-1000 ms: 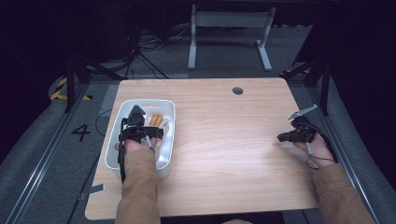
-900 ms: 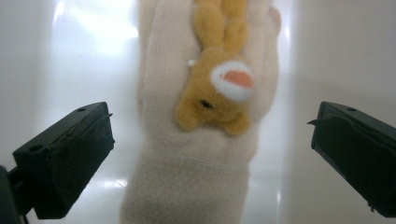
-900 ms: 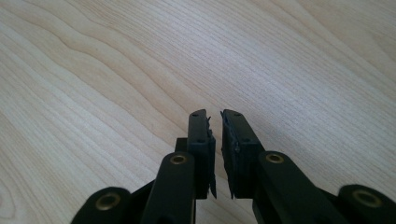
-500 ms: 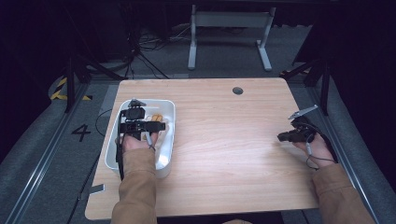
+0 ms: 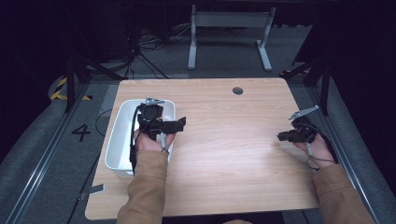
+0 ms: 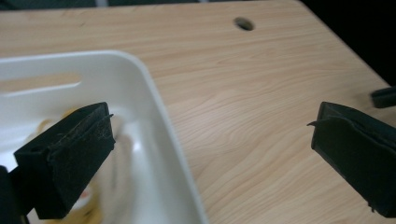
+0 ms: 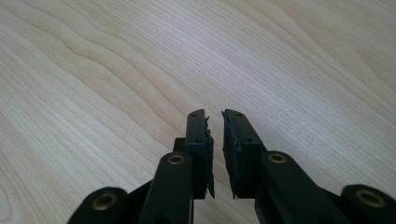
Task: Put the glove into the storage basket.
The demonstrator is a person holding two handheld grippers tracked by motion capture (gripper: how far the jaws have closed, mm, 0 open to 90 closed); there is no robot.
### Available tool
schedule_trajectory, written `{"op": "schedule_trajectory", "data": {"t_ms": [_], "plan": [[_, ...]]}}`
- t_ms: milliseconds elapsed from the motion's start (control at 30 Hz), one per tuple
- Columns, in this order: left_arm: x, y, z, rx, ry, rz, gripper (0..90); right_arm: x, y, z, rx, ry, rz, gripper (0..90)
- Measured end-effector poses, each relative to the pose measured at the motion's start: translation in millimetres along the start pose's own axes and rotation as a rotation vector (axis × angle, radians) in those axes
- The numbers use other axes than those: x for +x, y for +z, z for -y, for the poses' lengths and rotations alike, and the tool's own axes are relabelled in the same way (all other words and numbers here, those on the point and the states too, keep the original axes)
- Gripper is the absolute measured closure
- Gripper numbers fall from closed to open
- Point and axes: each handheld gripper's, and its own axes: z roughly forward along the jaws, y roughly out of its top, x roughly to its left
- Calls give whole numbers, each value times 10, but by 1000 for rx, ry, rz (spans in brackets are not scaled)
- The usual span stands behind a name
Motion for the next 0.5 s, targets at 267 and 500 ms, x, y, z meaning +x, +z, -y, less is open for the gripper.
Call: {"op": "schedule_trajectory", "data": {"t_ms": [267,500], "plan": [[-344,124,-32,-37,107,159,0,-25,-59,19,-60,-10,-20,814],[-679,182,56,-42,229,318,0,-9,-65,10,-81,-26,-49,829]]}}
